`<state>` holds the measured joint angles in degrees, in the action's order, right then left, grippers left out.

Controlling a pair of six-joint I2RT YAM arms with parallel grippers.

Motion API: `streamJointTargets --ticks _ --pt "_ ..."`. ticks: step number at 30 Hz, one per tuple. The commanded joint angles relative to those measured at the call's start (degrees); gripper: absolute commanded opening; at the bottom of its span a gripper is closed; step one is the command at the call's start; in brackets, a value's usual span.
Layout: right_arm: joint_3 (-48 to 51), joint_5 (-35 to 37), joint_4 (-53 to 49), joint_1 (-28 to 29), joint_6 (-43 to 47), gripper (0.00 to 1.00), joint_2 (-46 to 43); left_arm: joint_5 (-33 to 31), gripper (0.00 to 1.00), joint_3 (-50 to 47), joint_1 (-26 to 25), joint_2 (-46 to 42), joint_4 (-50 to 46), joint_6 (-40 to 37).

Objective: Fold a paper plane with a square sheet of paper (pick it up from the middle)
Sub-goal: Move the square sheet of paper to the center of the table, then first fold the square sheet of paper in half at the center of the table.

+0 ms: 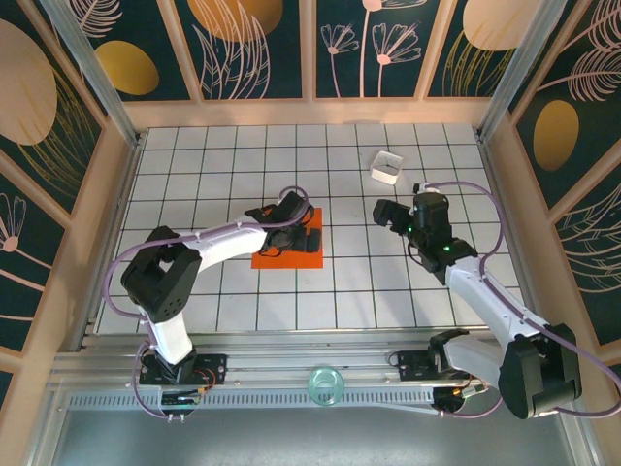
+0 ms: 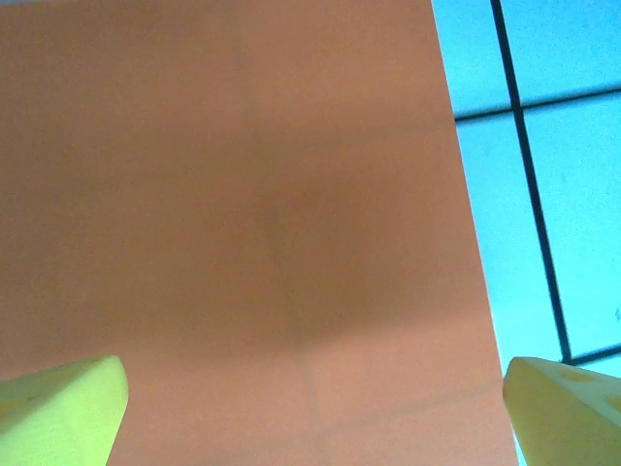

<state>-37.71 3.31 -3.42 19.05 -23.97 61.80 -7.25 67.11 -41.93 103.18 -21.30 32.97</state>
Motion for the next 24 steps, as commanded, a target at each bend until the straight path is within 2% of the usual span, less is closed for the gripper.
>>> streamJointTargets --ticks 1,10,16,24 --pt "2.1 -1.8 0.8 -0.2 -0.3 0.97 -1.0 -4.3 0.99 3.9 0.0 3.2 -7.0 4.7" --pt "1.1 -3.2 1.7 -0.2 1.4 0.97 1.5 -5.9 0.99 15.2 2.4 12.3 -13.7 4.7" --pt "2.4 -3.4 2.4 -0.2 1.1 0.97 1.1 -3.8 0.99 14.0 4.2 13.2 -12.4 4.6" --pt "3.3 -3.8 3.5 -0.3 0.6 0.97 1.9 -0.7 0.99 13.5 4.2 15.4 -10.9 4.1"
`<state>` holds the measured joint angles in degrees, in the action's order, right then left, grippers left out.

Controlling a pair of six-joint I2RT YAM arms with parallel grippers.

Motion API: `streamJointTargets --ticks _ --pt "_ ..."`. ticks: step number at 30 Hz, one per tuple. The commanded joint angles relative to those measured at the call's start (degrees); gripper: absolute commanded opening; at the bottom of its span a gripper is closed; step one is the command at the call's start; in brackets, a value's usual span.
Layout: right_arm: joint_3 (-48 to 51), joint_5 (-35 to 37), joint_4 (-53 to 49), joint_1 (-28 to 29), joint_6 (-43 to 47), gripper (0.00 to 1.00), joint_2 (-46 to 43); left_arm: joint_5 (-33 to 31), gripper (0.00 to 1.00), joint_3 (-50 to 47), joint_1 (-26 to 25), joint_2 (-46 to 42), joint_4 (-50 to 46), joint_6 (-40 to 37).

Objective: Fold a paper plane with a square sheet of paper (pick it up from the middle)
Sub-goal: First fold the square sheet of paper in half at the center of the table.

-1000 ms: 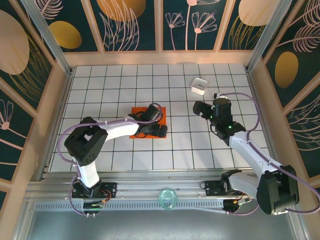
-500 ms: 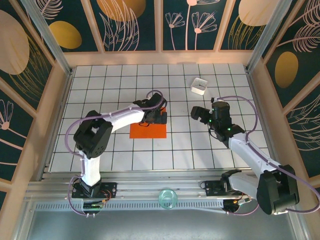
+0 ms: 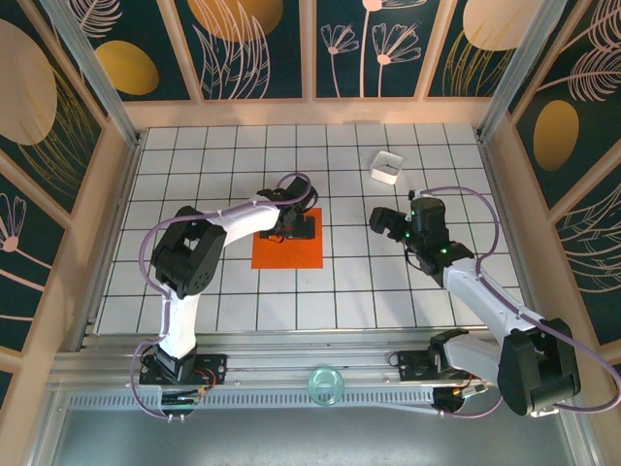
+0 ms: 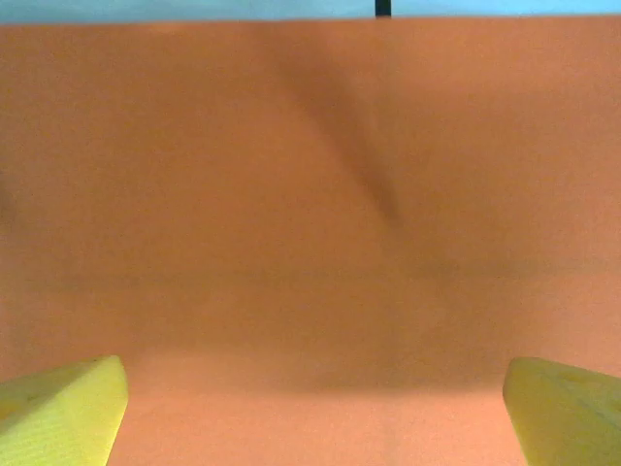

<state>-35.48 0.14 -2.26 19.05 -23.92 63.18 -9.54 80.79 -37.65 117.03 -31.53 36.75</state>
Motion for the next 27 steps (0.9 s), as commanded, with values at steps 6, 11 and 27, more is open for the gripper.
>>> streamJointTargets --ticks 6,11,27 --pt "1.2 -0.9 2.3 -0.3 0.2 0.97 0.8 0.8 0.96 -1.5 -0.1 2.4 -0.8 -0.2" --pt "1.3 -0.8 2.2 -0.3 0.1 0.97 0.7 1.3 0.91 -3.4 0.0 1.8 0.2 -0.3" --pt "0.7 -0.8 1.5 -0.3 -0.2 0.97 0.8 19.0 0.36 -14.1 -0.1 -10.0 21.2 6.1"
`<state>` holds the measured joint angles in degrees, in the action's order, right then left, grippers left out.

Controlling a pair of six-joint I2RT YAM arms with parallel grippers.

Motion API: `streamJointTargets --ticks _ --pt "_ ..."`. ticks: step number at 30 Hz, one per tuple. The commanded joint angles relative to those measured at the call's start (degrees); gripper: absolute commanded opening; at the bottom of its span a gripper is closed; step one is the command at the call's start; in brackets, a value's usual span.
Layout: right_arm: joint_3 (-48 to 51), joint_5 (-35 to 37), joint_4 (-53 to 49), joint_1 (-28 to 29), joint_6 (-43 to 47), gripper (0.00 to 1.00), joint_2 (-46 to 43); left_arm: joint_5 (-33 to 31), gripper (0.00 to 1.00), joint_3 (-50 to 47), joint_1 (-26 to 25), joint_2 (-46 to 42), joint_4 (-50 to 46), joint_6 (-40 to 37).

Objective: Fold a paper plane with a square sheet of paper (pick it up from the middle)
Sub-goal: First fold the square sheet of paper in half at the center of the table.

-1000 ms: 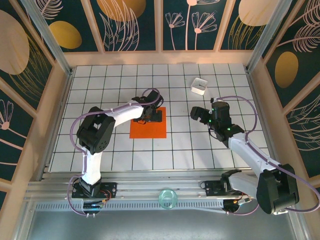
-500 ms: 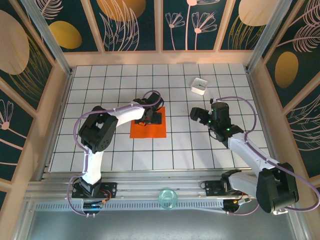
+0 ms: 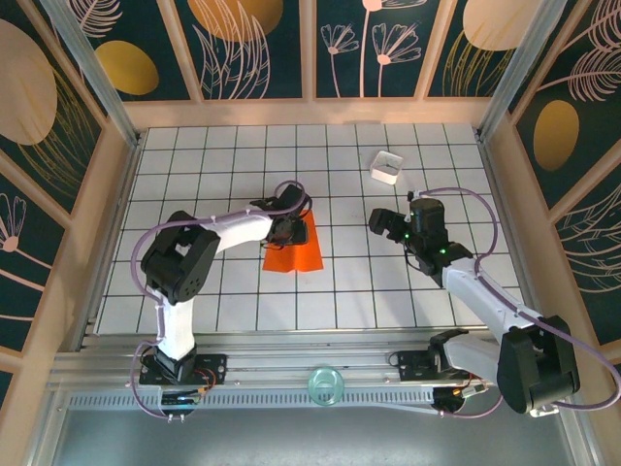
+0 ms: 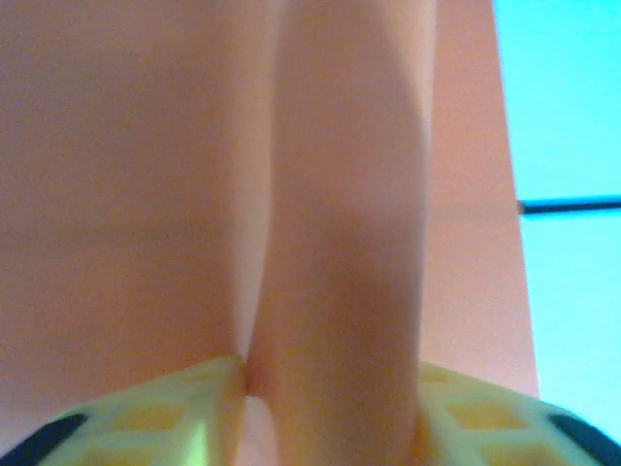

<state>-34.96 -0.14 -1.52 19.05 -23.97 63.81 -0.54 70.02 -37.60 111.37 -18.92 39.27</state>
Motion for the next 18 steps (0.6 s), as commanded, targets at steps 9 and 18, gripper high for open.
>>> streamJointTargets --ticks 9,18 --pt "-4.6 -5.5 -4.9 -0.6 3.8 0.97 -1.8 33.4 0.35 -25.9 0.8 -22.1 53.2 25.0" --pt "-2.9 -20.5 -0.2 5.7 1.6 0.90 -0.4 38.9 0.38 -30.1 3.1 -13.6 51.3 18.1"
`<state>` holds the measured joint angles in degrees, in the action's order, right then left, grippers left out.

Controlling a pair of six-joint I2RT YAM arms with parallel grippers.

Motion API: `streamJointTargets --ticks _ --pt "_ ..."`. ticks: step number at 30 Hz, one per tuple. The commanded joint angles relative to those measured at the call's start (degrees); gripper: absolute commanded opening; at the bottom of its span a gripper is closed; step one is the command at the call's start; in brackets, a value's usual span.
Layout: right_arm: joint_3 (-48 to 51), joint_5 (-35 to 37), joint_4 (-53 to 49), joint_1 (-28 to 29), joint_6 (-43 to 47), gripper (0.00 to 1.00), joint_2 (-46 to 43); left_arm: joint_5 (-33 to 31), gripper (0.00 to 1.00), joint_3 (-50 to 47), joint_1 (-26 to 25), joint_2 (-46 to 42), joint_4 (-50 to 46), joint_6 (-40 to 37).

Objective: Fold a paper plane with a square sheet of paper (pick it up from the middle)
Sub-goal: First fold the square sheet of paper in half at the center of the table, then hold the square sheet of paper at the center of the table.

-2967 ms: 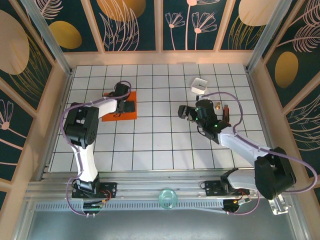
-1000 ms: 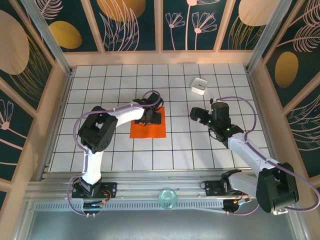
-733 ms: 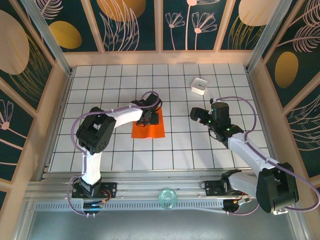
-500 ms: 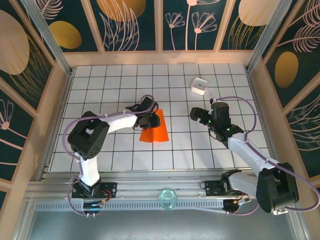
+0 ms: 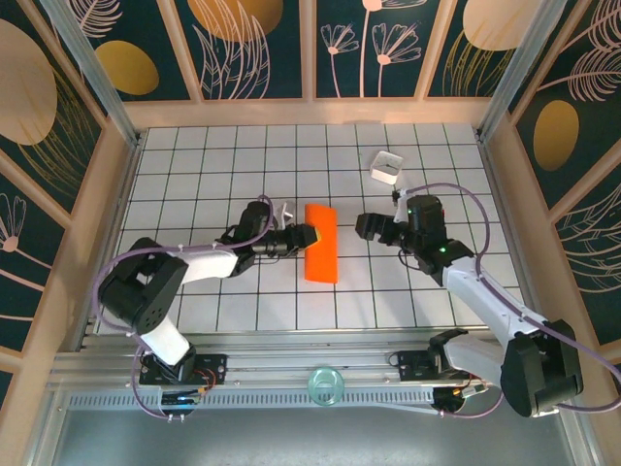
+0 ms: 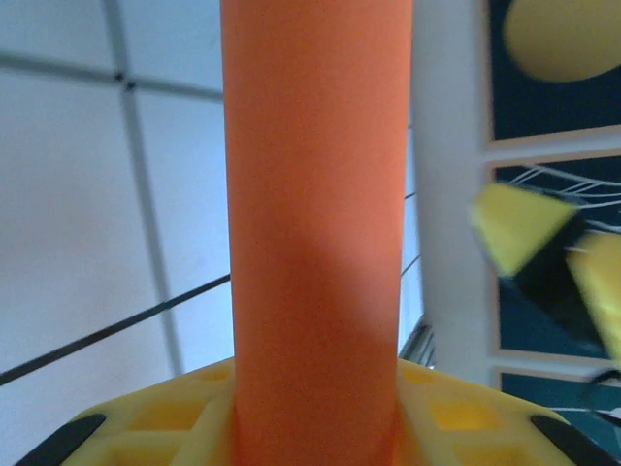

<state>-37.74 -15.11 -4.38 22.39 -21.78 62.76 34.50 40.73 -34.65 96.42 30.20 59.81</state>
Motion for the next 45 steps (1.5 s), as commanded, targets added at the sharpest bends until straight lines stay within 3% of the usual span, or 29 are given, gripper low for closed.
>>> streamJointTargets --ticks 1,11,19,35,45 --pt "0.2 -5.9 3.1 3.3 -1.3 0.88 1.6 3.8 0.38 -0.7 0.2 3.5 1.4 -3.9" --pt "-0.6 -5.9 11.0 8.4 -8.4 0.48 15.3 -0.6 0.37 0.7 0.8 8.8 -9.9 -14.1" --pt "-3.9 -5.1 14.5 11.3 -9.6 0.27 26.1 -3.6 0.36 1.4 0.9 10.4 -13.7 -17.0" --pt "-6.6 -4.9 17.3 11.9 -9.7 0.13 37.9 -6.6 0.36 0.7 0.8 11.4 -14.8 -17.2" --pt "-4.7 -2.3 16.1 12.4 -9.5 0.10 38.4 -11.3 0.49 2.6 0.9 8.9 -21.1 -18.8"
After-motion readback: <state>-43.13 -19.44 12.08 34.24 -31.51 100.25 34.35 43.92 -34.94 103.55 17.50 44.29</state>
